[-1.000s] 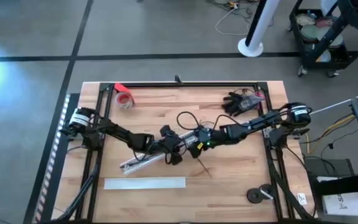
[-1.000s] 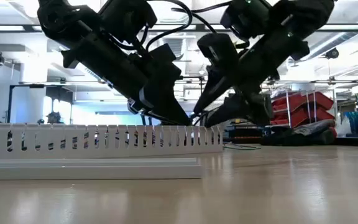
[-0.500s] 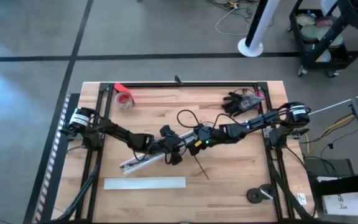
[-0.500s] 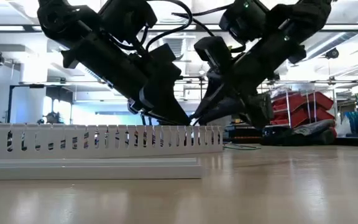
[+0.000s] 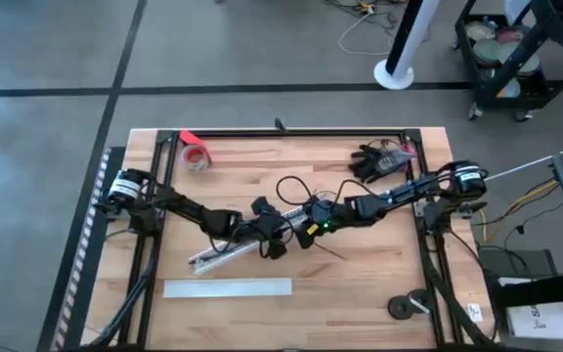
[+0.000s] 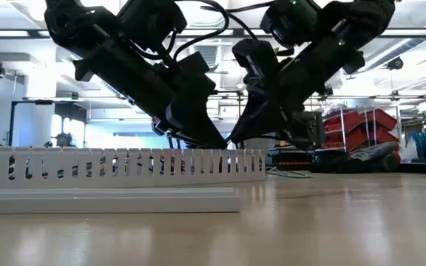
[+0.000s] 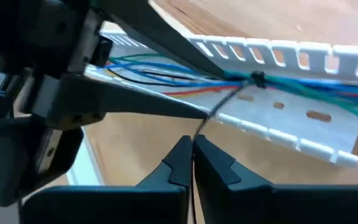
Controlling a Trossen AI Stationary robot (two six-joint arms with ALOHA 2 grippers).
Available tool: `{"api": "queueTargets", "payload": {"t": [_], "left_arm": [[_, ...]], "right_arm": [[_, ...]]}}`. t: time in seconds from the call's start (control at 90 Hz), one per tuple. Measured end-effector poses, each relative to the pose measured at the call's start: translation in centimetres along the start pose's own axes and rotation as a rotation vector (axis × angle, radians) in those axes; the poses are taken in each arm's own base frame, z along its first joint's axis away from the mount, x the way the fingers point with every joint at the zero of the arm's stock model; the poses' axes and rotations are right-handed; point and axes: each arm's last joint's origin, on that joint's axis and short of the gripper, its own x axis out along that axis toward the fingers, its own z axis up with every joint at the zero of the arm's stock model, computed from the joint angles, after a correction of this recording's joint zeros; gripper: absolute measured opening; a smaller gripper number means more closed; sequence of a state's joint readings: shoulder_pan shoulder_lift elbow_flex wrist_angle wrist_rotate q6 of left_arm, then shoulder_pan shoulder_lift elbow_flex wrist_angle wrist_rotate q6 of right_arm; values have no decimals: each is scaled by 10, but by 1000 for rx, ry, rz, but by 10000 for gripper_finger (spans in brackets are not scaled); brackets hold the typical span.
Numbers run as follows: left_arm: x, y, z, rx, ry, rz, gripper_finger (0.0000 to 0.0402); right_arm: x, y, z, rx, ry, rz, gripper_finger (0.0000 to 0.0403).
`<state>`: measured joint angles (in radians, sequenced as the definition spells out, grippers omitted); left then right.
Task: Ziptie cables
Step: Put the zip-tied cables in the cable duct
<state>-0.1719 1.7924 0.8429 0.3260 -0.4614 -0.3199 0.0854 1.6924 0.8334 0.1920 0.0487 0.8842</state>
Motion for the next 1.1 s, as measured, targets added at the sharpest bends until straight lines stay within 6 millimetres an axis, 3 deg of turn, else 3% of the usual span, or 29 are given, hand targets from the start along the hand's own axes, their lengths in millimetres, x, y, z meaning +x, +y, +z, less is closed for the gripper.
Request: {"api": "queueTargets", "payload": {"t": [0.222,0.389,0.567,0.8,1.1], "left_arm": [[0,0,0,0,0,0,98],[0,0,0,0,0,0,98],[0,0,0,0,0,0,98],[0,0,0,0,-1,3,98],[0,0,0,11,5,6,98]], "right_arm": [[-5,19,0,-136,-11,-170,0],[-8,33,2,-205,-28,-187,0],[-8,33,-2,-226,-26,-203,0],[14,28,-14,-245,19,-240,0],[18,33,-11,-282,10,-248,0]]}}
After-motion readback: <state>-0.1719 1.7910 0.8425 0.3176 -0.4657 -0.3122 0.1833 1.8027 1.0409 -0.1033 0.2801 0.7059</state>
